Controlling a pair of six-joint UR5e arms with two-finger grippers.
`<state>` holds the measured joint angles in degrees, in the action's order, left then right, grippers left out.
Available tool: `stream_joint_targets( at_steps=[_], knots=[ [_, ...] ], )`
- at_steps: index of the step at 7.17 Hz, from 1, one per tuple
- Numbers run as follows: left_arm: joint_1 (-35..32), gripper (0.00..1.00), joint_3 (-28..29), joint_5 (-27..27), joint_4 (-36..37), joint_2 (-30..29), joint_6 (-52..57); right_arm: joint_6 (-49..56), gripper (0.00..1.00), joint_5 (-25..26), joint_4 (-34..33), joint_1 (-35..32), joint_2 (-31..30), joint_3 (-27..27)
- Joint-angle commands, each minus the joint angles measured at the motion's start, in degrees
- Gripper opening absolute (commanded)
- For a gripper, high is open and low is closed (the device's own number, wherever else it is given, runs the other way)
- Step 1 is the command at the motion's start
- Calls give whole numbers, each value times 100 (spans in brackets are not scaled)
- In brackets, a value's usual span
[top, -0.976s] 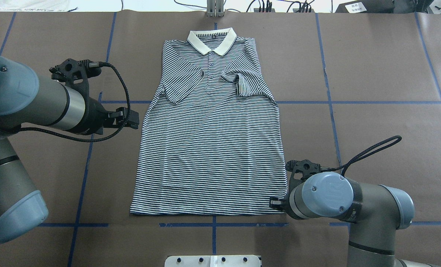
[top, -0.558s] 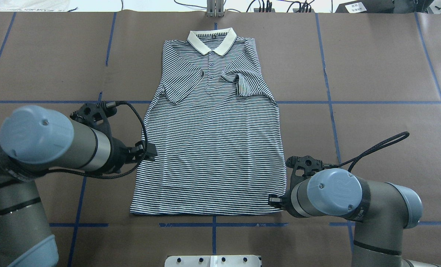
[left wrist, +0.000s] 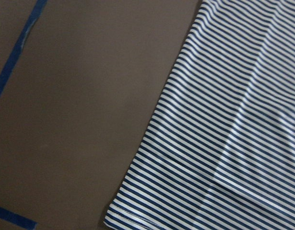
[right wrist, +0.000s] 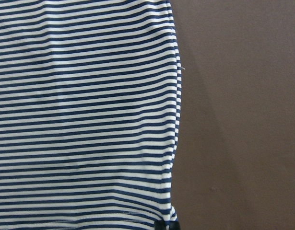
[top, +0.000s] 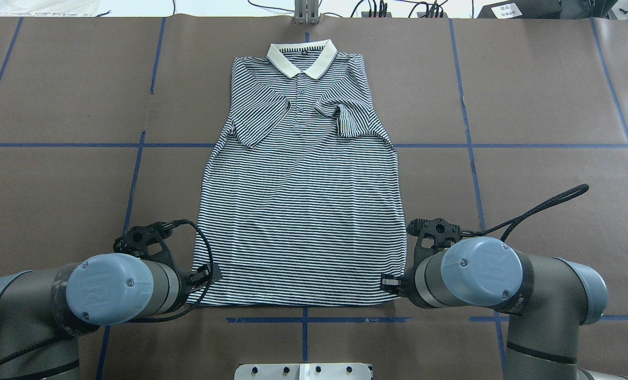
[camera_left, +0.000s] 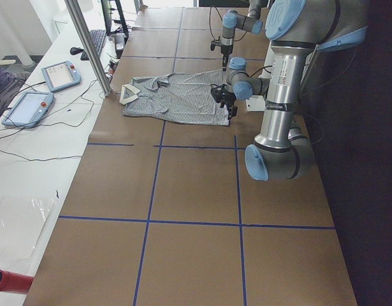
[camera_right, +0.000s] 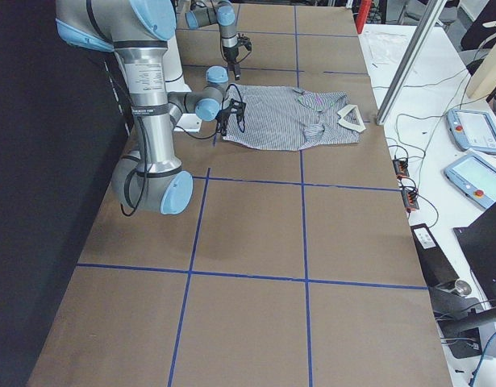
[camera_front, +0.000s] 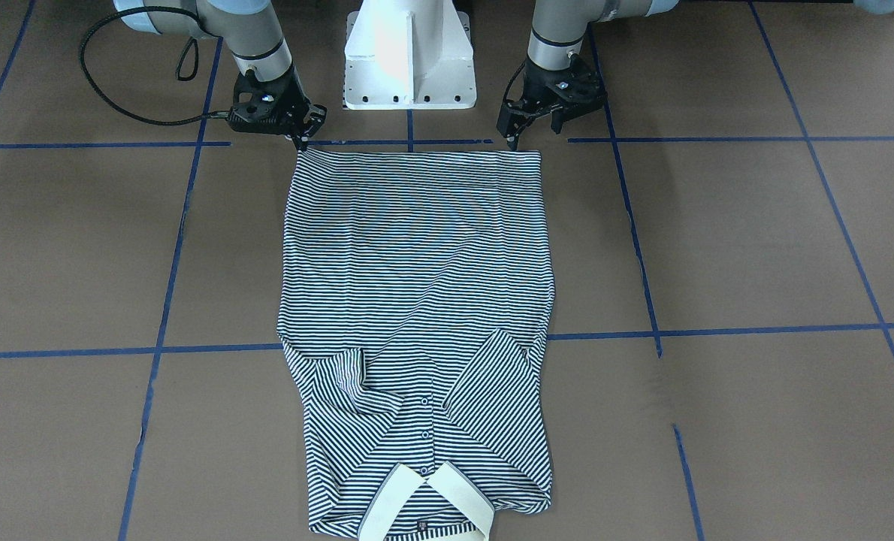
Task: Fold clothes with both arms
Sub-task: 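Move the left gripper to the hem corner nearest it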
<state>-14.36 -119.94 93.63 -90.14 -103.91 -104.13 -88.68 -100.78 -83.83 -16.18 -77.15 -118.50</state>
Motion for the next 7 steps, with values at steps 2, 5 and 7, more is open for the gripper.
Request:
stream_joint_targets(
  at_steps=[2,5,7],
  knots=[
    [170,99,392,-205,-47,-24,-81,17,0,-3,-2,-61,-2,-6],
    [267,99,551,-205,-250,-33,-90,18,0,-29,-2,-87,7,-24],
    [267,96,568,-205,-258,-33,-82,9,0,-65,-2,-105,-2,-24]
  ],
)
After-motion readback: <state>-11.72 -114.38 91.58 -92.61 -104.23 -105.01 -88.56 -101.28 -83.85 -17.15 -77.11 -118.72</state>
